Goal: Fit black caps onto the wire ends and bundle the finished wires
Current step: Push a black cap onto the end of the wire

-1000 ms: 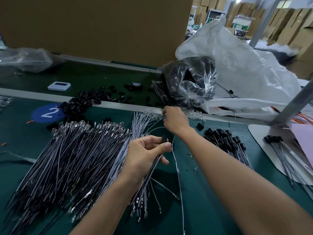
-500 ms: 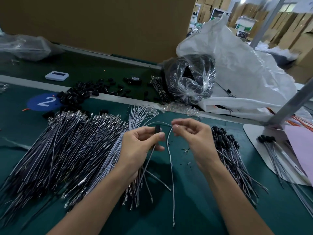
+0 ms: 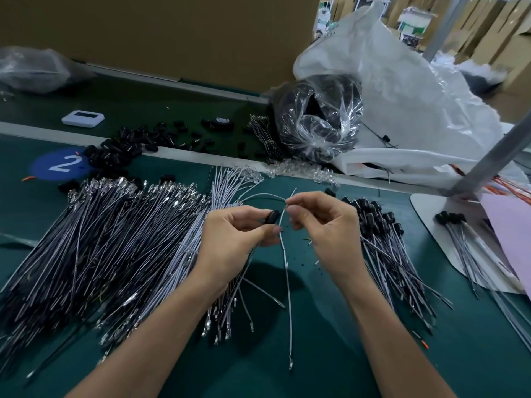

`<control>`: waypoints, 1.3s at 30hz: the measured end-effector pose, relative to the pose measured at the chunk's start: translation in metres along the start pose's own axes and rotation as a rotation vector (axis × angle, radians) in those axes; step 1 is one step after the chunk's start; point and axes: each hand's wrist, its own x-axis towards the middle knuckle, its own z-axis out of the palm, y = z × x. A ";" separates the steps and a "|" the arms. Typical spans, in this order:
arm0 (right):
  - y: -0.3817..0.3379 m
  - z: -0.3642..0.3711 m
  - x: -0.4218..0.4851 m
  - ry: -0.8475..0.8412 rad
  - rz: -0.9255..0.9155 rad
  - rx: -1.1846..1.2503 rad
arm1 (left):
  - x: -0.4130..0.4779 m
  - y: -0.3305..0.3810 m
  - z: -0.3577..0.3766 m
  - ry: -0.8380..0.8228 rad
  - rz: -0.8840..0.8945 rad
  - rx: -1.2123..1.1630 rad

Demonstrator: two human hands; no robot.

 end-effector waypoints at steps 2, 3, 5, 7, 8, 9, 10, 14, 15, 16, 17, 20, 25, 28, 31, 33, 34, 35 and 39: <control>0.001 -0.002 0.001 0.008 -0.014 -0.023 | 0.000 -0.002 0.000 -0.012 0.006 0.011; 0.002 -0.002 0.000 -0.004 -0.008 -0.040 | 0.000 -0.003 -0.001 -0.021 0.006 0.021; 0.002 -0.002 0.000 -0.038 0.015 -0.063 | 0.000 -0.004 -0.002 -0.047 0.002 0.041; 0.003 -0.005 0.000 -0.080 0.036 -0.046 | 0.001 -0.004 -0.003 -0.066 -0.005 0.055; 0.003 -0.007 0.001 -0.105 0.041 -0.036 | 0.001 -0.005 -0.004 -0.071 -0.008 0.063; 0.003 -0.009 0.001 -0.132 0.042 -0.032 | 0.002 -0.005 -0.004 -0.075 -0.011 0.073; 0.003 -0.011 0.001 -0.153 0.040 -0.034 | 0.003 -0.005 -0.004 -0.080 -0.013 0.083; 0.005 -0.012 0.000 -0.131 0.057 -0.022 | 0.002 -0.005 -0.004 -0.105 -0.025 0.089; 0.005 -0.012 0.000 -0.122 0.067 -0.006 | 0.002 -0.005 -0.003 -0.107 -0.031 0.068; 0.005 -0.012 0.000 -0.119 0.081 0.013 | 0.002 -0.004 -0.003 -0.104 -0.040 0.046; 0.005 -0.012 0.000 -0.119 0.096 0.033 | 0.002 -0.004 -0.003 -0.094 -0.051 0.029; 0.005 -0.013 0.001 -0.132 0.141 0.089 | 0.002 -0.003 -0.002 -0.058 -0.068 0.003; 0.002 -0.018 0.000 -0.183 0.196 0.208 | 0.001 -0.003 -0.001 -0.100 -0.002 0.011; 0.002 -0.018 -0.001 -0.193 0.220 0.233 | 0.000 -0.002 -0.001 -0.142 0.034 0.039; 0.003 -0.016 -0.002 -0.193 0.224 0.252 | -0.002 -0.003 -0.001 -0.135 0.051 0.038; 0.004 -0.014 -0.003 -0.186 0.224 0.278 | -0.003 -0.002 -0.001 -0.127 0.060 0.028; 0.004 -0.014 -0.003 -0.185 0.225 0.292 | -0.003 -0.002 -0.001 -0.132 0.063 0.017; 0.005 -0.014 -0.004 -0.186 0.226 0.306 | -0.003 -0.002 -0.001 -0.142 0.067 0.006; 0.006 -0.014 -0.005 -0.196 0.223 0.334 | -0.003 -0.002 0.000 -0.159 0.075 -0.023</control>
